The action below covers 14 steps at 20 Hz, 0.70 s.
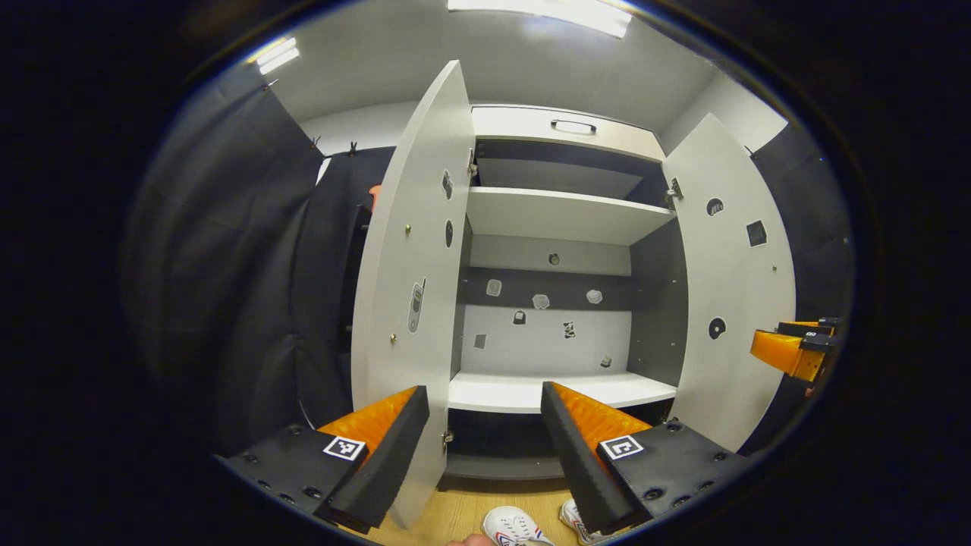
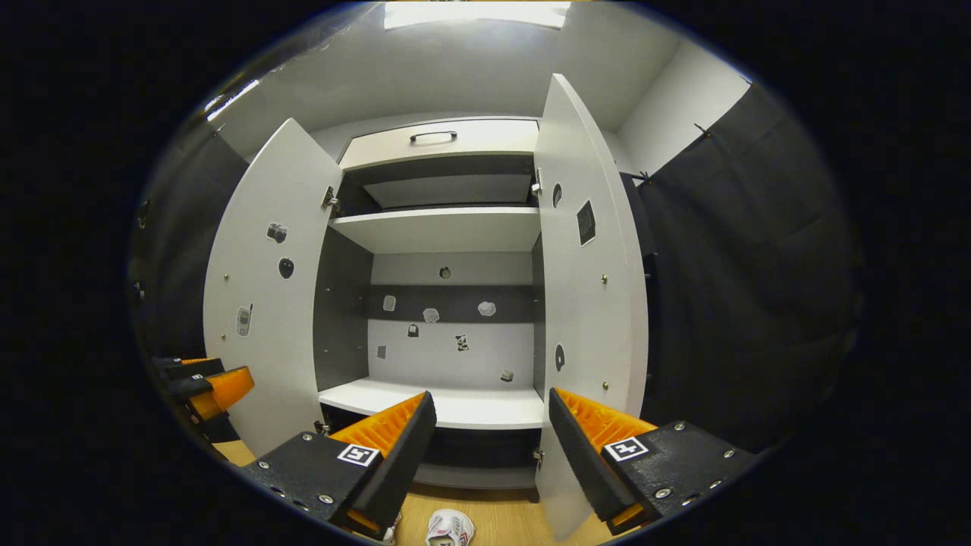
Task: Grab one shoe with the right hand and put it into the shoe cabinet, grab the other shoe with the left hand and put it into the shoe cabinet; then close the right door with the right hand and the left door with the left hand.
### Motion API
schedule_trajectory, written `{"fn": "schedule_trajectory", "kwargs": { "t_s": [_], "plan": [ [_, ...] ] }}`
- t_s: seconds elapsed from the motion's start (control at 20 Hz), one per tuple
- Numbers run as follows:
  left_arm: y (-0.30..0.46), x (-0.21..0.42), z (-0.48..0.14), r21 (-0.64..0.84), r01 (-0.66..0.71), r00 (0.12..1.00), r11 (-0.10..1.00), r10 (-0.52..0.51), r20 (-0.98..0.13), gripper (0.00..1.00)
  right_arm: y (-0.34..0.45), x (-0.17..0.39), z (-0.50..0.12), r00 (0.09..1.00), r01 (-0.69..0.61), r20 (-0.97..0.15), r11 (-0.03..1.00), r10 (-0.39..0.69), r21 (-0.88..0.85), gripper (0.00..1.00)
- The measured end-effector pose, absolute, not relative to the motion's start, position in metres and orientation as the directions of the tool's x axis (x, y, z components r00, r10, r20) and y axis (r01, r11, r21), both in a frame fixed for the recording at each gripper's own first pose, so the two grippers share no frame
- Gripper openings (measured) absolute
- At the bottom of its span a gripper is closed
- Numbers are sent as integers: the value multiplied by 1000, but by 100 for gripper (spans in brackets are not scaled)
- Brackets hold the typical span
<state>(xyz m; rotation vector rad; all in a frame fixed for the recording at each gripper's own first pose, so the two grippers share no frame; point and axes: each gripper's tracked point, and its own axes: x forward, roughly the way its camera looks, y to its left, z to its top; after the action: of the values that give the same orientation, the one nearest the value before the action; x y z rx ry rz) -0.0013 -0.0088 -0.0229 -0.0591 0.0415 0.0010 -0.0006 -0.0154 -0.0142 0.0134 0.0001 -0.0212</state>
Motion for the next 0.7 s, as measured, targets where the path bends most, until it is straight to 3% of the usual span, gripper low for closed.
{"fn": "schedule_trajectory", "kwargs": {
  "t_s": [0.7],
  "plan": [
    [-9, 8, -23, -58, 6, 999, 998, -8, -34, 96, -16, 9, -19, 999, 39, -5, 999, -39, -7, 92]
  ]
}}
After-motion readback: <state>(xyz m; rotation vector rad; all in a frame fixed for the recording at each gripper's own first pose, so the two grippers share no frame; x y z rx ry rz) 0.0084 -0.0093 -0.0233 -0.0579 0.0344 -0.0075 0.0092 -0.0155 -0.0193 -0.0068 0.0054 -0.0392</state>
